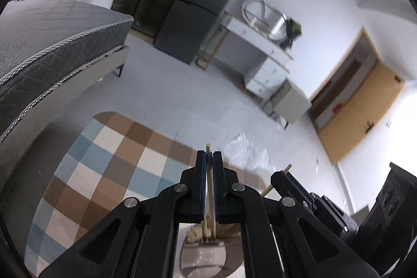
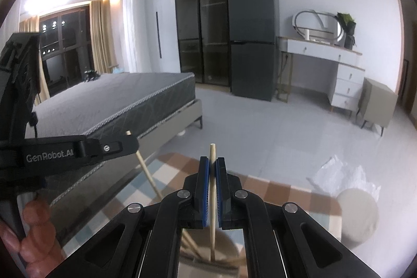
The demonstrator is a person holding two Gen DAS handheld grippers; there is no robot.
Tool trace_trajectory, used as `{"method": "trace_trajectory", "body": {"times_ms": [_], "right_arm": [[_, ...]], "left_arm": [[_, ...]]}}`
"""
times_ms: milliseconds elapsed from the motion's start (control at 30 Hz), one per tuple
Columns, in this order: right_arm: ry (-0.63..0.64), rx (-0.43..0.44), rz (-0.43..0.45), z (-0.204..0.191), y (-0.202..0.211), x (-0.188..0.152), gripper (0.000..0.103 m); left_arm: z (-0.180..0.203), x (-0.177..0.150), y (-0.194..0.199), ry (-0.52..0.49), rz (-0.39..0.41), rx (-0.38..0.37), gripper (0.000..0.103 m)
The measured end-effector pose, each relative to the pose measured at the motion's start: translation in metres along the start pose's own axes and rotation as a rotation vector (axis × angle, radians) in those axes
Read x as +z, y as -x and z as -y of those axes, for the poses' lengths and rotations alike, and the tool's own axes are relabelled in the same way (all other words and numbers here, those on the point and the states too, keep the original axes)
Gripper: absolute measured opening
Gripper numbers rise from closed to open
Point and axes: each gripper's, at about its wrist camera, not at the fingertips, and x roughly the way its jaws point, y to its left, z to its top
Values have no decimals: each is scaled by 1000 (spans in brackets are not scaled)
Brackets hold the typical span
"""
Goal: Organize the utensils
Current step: 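Lift both held chopsticks and carry them above the utensil holder, then open the left gripper over the holder while the right gripper releases its chopstick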
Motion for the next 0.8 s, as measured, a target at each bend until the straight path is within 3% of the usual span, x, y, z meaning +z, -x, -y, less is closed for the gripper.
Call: {"method": "trace_trajectory", "body": {"times_ms": [267,433,533,667,800], "right_arm": [[-44,7,-65,7,7,-29,4],[-69,1,-100,15,13,-33,7],[-117,7,-97,23,25,-34,8],[-152,-1,-75,28,48,-37,20],[-181,-14,-46,30,72,-40,26]], "left_arm": [[17,-29,0,-96,-109,13,0],[18,-38,-4,-97,-229,-13,0],[15,-36,6,-77,-230,13,0],[18,-37,23,-81,-225,44,0],[27,-41,42,-103,-208,75,1]]}}
